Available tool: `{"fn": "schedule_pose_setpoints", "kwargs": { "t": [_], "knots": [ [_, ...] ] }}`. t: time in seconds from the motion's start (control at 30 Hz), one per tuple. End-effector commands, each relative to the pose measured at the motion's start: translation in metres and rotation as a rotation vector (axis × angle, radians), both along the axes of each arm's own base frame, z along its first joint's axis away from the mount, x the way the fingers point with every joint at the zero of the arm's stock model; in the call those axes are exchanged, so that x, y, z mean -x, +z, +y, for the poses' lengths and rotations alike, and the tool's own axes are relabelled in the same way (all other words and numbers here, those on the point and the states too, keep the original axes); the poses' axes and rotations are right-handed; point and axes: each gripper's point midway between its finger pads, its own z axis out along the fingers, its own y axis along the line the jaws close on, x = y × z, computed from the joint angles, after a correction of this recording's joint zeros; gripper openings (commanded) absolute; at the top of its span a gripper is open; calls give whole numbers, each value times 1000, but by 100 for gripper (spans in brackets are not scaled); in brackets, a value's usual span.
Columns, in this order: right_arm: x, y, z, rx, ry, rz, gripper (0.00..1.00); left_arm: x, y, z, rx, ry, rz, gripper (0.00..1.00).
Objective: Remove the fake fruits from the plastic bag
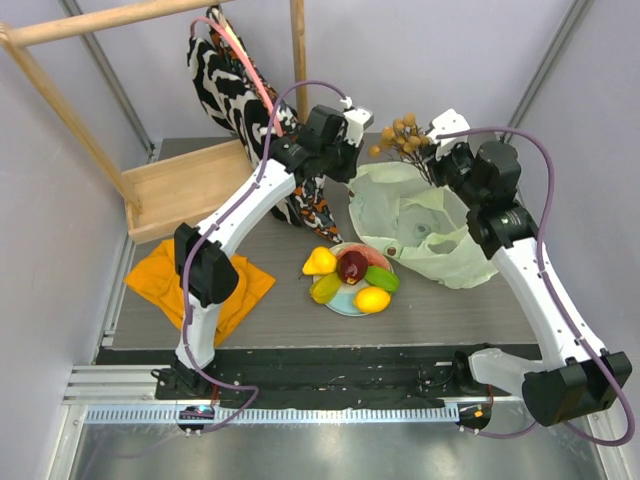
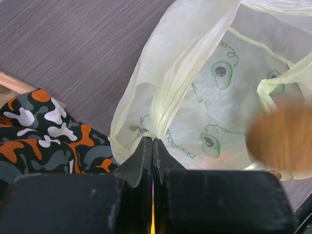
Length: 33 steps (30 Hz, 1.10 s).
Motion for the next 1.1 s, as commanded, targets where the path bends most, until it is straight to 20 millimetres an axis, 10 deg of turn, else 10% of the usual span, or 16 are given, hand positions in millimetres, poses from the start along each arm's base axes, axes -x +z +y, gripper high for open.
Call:
{"fn": "schedule_pose_setpoints", "kwargs": {
  "t": [0.0, 0.33, 0.4, 0.57, 1.07],
  "knots": [
    [4, 66, 11, -83, 66, -158, 1, -1, 53, -2, 94, 25, -90, 0],
    [67, 2, 46, -57, 326, 194, 4, -83, 119, 65, -5, 554, -461, 0],
    [75, -13, 52, -29, 366, 227, 4, -85, 123, 62, -8, 537, -483, 5],
    [90, -59, 68, 35, 459, 388, 4, -71, 99, 47, -21, 422, -404, 60],
    [149, -151, 119, 285, 801, 652, 4, -47, 80, 40, -59, 330, -340, 71]
  ]
}}
